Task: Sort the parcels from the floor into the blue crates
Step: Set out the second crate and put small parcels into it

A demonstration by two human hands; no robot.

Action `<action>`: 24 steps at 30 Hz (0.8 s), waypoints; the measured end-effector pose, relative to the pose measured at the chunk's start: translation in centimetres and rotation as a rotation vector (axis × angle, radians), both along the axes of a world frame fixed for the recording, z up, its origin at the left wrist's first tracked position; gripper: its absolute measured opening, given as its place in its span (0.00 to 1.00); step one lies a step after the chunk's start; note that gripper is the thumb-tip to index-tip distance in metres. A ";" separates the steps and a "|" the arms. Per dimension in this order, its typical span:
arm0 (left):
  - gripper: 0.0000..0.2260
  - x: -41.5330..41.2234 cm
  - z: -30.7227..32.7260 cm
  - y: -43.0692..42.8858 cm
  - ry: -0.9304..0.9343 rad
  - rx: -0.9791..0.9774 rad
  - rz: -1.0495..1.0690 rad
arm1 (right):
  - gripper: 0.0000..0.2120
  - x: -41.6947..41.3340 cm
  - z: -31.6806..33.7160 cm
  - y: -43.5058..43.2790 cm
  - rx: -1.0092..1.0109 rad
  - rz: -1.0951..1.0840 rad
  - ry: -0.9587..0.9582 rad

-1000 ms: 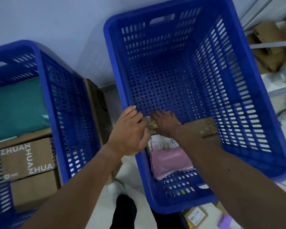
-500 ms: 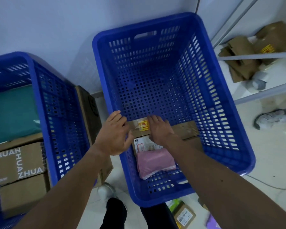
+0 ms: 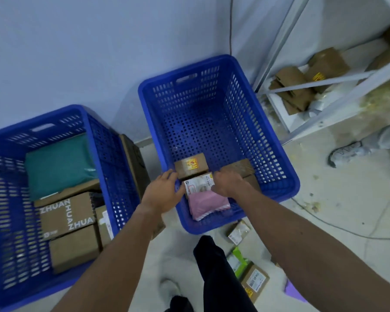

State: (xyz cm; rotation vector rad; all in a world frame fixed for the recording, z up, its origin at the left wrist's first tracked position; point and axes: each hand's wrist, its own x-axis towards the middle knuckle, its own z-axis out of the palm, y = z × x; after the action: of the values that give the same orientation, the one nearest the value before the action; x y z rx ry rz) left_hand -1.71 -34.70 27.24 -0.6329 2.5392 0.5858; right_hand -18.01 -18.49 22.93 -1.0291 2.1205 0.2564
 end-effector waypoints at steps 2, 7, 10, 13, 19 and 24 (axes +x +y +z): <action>0.26 1.4 2.0 1.0 -0.018 0.029 0.062 | 0.23 1.3 2.0 1.4 -0.009 -0.081 -0.012; 0.22 7.2 6.2 3.2 0.033 0.060 0.133 | 0.22 5.6 6.7 4.7 -0.040 -0.218 0.046; 0.23 10.5 8.2 4.1 0.013 0.078 0.172 | 0.21 9.3 9.0 7.0 -0.073 -0.249 0.090; 0.24 13.7 10.0 5.5 0.022 0.158 0.231 | 0.18 13.4 11.3 9.7 -0.135 -0.295 0.114; 0.16 20.1 12.1 9.6 0.037 0.238 0.224 | 0.14 22.4 14.5 16.7 -0.220 -0.401 0.139; 0.07 24.0 12.1 14.8 0.051 0.309 0.243 | 0.19 28.5 14.6 24.0 -0.161 -0.506 0.147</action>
State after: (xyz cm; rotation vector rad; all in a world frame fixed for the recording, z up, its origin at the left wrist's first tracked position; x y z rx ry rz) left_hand 22.26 -19.90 39.34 -0.8232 2.3623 1.0660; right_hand 10.44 5.56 37.57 -0.5390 2.4841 -0.0906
